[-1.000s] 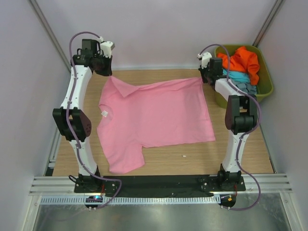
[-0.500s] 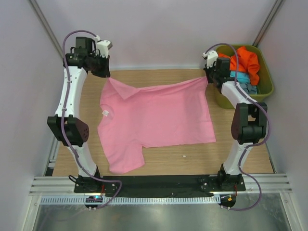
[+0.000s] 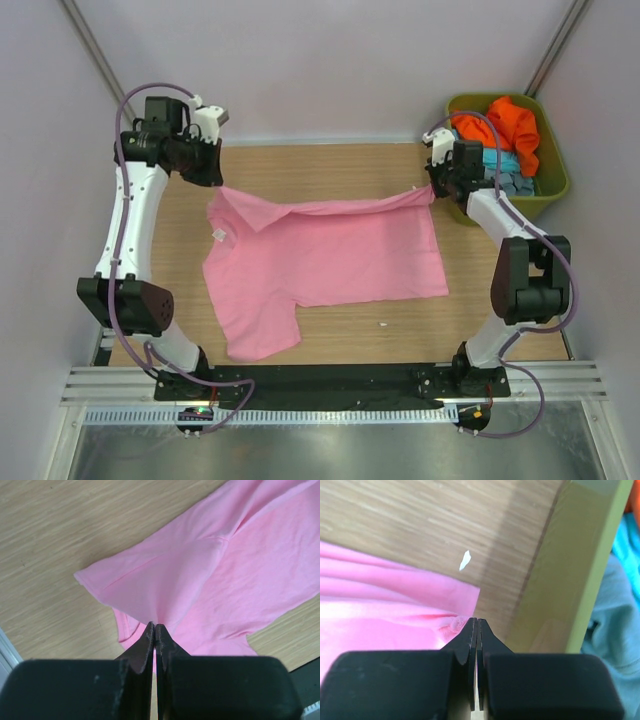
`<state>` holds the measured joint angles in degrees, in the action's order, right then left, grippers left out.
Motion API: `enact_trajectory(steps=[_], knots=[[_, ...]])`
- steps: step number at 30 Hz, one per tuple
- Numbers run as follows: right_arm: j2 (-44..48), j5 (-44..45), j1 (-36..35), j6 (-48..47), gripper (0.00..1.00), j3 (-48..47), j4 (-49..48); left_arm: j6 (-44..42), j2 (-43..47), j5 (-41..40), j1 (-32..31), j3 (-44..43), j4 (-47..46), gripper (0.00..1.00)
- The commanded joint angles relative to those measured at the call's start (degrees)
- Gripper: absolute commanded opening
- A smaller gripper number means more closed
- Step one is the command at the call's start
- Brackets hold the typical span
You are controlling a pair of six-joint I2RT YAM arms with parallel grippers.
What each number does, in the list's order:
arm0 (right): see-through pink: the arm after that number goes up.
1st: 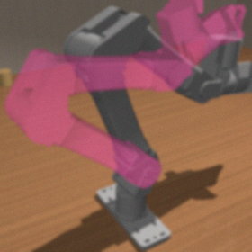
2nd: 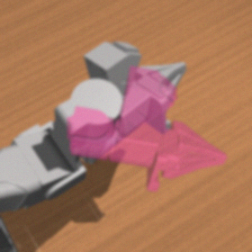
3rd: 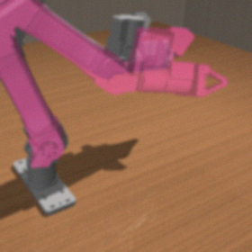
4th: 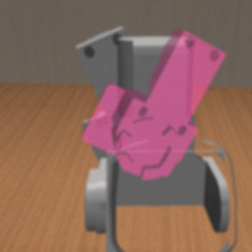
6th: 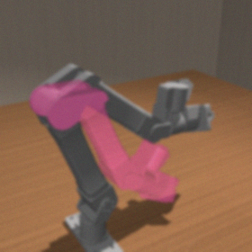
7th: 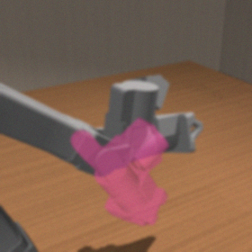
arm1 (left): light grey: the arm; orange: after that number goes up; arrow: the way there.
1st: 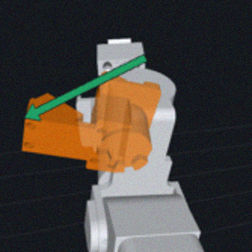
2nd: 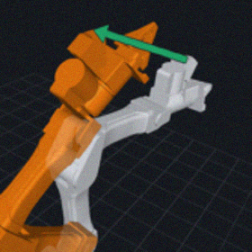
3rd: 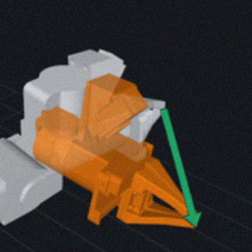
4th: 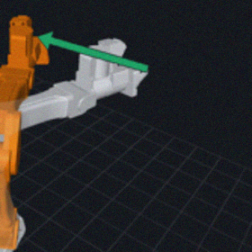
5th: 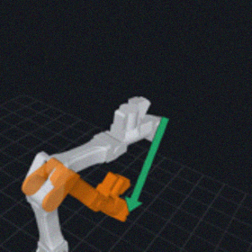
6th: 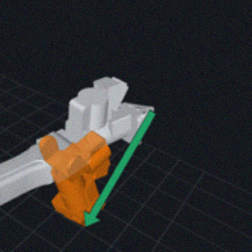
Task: Fold and stack the t-shirts
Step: Fold the tshirt
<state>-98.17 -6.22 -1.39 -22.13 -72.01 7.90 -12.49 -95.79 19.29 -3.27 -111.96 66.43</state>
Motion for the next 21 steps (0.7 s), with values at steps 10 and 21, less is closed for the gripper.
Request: enact_trajectory(steps=[10, 21], knots=[[8.8, -2.5, 0.2, 1.3, 0.01, 4.4, 2.6, -1.6, 7.7, 0.0, 0.2, 11.1, 0.6, 0.00], [7.8, -3.9, -1.3, 2.1, 0.01, 8.1, 3.8, -1.4, 7.7, -0.7, 1.9, 17.3, -1.4, 0.00]])
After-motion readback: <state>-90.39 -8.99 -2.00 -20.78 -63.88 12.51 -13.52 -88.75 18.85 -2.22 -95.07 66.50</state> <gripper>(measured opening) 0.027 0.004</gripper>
